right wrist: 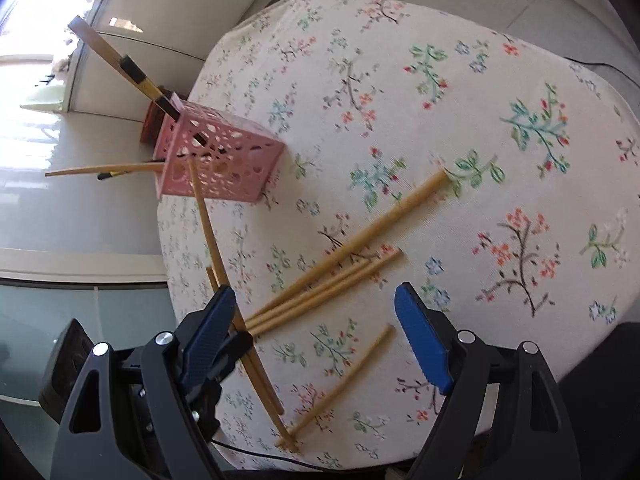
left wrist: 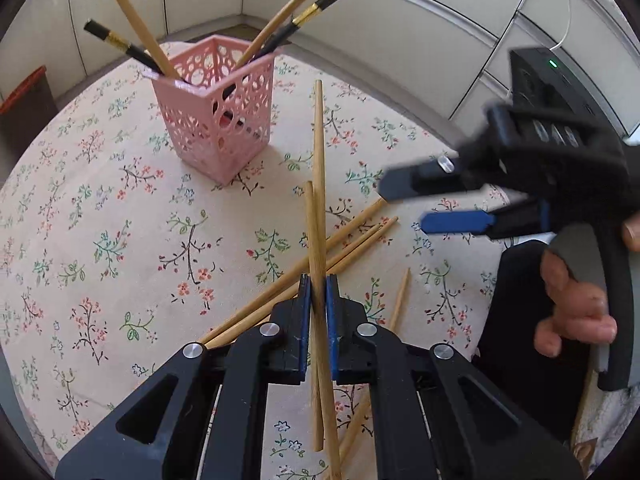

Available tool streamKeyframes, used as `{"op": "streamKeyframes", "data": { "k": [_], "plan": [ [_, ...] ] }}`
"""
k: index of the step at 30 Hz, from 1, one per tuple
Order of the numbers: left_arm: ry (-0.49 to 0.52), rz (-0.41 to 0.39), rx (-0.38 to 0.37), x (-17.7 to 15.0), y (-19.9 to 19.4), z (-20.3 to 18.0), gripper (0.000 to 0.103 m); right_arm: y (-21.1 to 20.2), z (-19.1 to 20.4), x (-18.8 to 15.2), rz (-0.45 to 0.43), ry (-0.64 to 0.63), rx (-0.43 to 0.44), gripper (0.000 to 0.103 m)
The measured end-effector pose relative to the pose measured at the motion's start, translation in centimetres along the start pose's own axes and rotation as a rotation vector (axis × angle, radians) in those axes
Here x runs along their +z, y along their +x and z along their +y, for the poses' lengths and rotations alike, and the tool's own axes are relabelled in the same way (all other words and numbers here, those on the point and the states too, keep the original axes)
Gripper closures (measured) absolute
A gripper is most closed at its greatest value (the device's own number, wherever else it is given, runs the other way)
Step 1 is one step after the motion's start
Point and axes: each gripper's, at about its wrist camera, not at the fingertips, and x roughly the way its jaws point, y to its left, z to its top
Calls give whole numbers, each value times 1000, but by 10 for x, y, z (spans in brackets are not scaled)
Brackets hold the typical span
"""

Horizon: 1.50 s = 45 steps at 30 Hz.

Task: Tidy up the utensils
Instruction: 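Hold the chopstick in the left gripper while lowering the right gripper toward the chopsticks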

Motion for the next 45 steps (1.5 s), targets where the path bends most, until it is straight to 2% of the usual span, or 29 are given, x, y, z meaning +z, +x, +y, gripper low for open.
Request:
{"op": "streamKeyframes", "data": {
  "k": [3,4,10,17,22,30,38,42,45],
  "plan": [
    [6,-3,10,1,-1,-3,96,2,13,10,-36,-19,59,21],
    [7,-3,11,0,-1,-3,96,6,15,14,-30,-20,65,18],
    [15,15,36,-1,3,-2,96,24,21,22,1,-4,89,18],
    [39,121,65,-2,33,-4,95,28,19,18,-10,-3,25,18],
    [26,186,72,-6,45,2,92,20,13,19,-15,-5,26,18],
    [-9,181,65,2,45,5,93,-4,12,13,-32,-40,28,18],
    [-54,169,57,11,44,9,93,-19,-4,18,-46,-17,16,18],
    [-57,144,51,17,34,9,93,-21,-9,20,-46,-3,15,18],
    [-78,164,51,17,37,12,93,-19,-9,19,-40,0,14,18]
  ]
}}
